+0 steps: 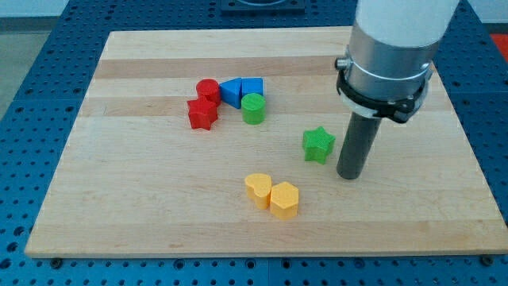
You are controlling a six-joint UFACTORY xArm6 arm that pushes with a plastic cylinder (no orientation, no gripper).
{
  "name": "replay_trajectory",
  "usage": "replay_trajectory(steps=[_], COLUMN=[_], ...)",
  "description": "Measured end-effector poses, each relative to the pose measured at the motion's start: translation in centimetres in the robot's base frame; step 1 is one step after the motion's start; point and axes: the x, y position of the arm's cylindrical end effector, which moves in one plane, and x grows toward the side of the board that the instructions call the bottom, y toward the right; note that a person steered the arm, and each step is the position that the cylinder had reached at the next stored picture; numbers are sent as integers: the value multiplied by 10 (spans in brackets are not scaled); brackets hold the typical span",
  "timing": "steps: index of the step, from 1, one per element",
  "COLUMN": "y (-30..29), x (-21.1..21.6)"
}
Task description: Place the green star above the hexagon
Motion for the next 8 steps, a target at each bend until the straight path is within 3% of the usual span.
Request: replay_trajectory(steps=[4,8], y=[-38,-41], x=[-28,-57])
